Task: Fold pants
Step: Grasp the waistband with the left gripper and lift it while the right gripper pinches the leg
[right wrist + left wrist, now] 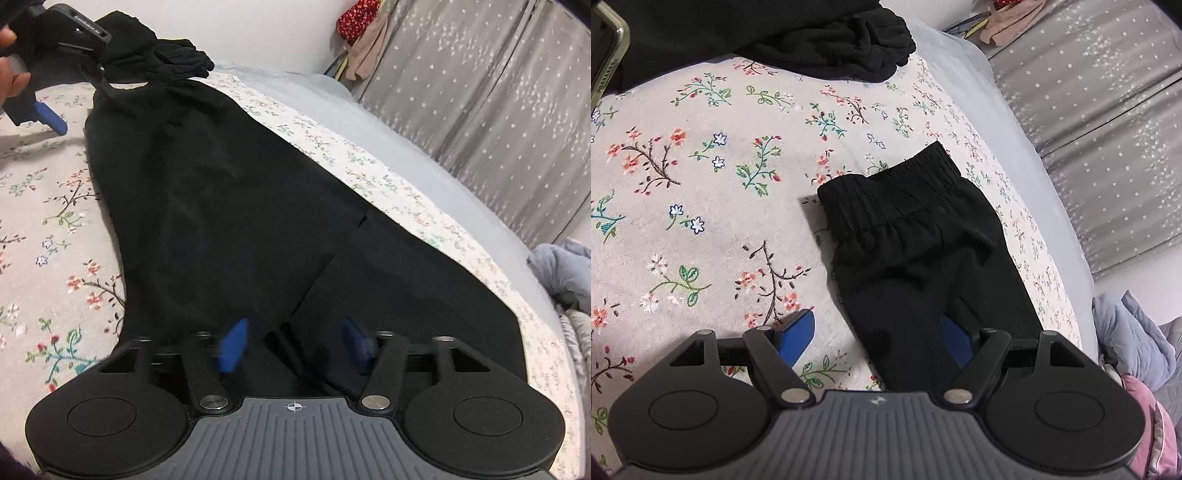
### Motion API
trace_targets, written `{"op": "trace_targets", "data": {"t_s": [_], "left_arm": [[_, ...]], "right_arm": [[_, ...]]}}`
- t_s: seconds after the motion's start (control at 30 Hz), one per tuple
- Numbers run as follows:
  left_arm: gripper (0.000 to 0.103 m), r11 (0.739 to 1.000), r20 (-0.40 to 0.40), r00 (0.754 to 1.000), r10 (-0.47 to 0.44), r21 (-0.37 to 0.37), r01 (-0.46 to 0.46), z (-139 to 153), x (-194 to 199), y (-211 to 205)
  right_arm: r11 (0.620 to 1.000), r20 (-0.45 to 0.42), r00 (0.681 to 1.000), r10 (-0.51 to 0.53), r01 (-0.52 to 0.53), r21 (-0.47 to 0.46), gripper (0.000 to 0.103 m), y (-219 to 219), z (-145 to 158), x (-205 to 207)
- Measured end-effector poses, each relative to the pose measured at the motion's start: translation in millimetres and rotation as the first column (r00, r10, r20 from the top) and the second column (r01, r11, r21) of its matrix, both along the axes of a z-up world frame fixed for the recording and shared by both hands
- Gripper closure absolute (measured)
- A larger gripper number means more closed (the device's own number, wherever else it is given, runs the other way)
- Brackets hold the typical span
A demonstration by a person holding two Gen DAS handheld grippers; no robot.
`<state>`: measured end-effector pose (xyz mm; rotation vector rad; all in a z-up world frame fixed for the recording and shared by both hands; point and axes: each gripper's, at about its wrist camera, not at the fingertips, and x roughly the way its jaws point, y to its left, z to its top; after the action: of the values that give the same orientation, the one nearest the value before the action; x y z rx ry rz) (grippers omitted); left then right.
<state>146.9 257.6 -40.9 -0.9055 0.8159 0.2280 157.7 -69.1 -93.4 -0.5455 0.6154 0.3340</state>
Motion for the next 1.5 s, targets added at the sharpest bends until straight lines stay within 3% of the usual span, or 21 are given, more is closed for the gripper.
{"op": "trace_targets", "data": {"t_s": [0.03,0.13,0.37,0.5,0.67,0.8,0.83,1.0,1.07,1.13,1.2,1.27,1.33,1.5], "left_arm": [[0.011,1.0,0.0,1.0,0.0,-0.003,0.0,-0.6,-1.1,0.8],[0.011,1.0,-0.005,1.0,0.003,-0.015,-0.004,-2.5,0.5,3.4],[0.011,0.999,-0.005,1.0,0.027,-0.017,-0.027,-1.5,-2.0,6.6],[0.011,1.0,-0.003,1.0,0.026,-0.005,-0.026,-1.3,-3.3,5.5],[0.011,0.999,-0.002,1.0,0.031,-0.012,-0.031,-1.3,-4.3,6.3],[0.01,0.999,0.002,0.999,0.035,-0.018,-0.035,-2.4,-3.7,6.4],[0.009,0.999,0.004,0.999,0.037,-0.024,-0.037,-3.2,-3.4,6.7],[0.005,0.994,0.038,0.997,0.066,-0.088,-0.062,-9.8,1.5,11.2],[0.005,0.995,0.053,0.996,0.079,-0.069,-0.075,-11.7,7.3,9.2],[0.006,0.995,0.087,0.992,0.093,-0.037,-0.09,-12.2,13.5,5.8],[0.016,0.996,0.119,0.989,0.084,0.025,-0.087,-12.4,22.2,-0.5],[0.054,0.993,0.103,0.992,0.075,0.083,-0.084,-12.1,27.7,-6.4],[0.071,0.993,0.122,0.99,0.068,0.09,-0.079,-11.1,27.3,-7.5],[0.077,0.992,0.223,0.973,0.051,0.103,-0.075,5.3,22.4,-10.5]], "right_arm": [[1.0,-0.01,1.0,-0.007,0.007,-0.011,0.098,0.4,-1.3,1.5],[0.999,-0.007,1.0,-0.014,0.014,-0.035,0.099,4.0,-3.3,1.5],[0.996,0.046,0.998,0.033,-0.037,0.084,0.101,3.7,26.9,-16.3],[1.0,-0.005,1.0,-0.006,0.006,0.024,0.101,10.4,4.3,-4.5],[0.994,-0.045,0.999,-0.006,0.01,0.105,0.09,0.8,8.1,1.3],[0.967,-0.062,0.998,-0.01,0.025,0.252,0.088,-13.1,22.2,2.0],[0.959,-0.082,0.997,-0.017,0.04,0.28,0.084,-16.9,23.0,4.8],[0.962,-0.085,0.996,-0.025,0.047,0.269,0.08,-20.5,29.9,1.8],[0.952,-0.069,0.997,-0.018,0.038,0.302,0.078,-21.8,37.8,-5.9],[0.94,-0.051,0.999,-0.013,0.029,0.339,0.068,-25.0,48.5,-10.8],[0.937,-0.037,0.999,-0.008,0.02,0.348,0.06,-27.0,54.4,-12.9],[0.939,-0.041,0.999,-0.011,0.024,0.344,0.059,-29.1,54.1,-10.9],[0.94,-0.059,0.998,-0.034,0.052,0.337,0.059,-35.6,50.1,-6.1],[0.902,-0.132,0.987,-0.096,0.142,0.407,0.059,-56.6,47.3,8.5]]}}
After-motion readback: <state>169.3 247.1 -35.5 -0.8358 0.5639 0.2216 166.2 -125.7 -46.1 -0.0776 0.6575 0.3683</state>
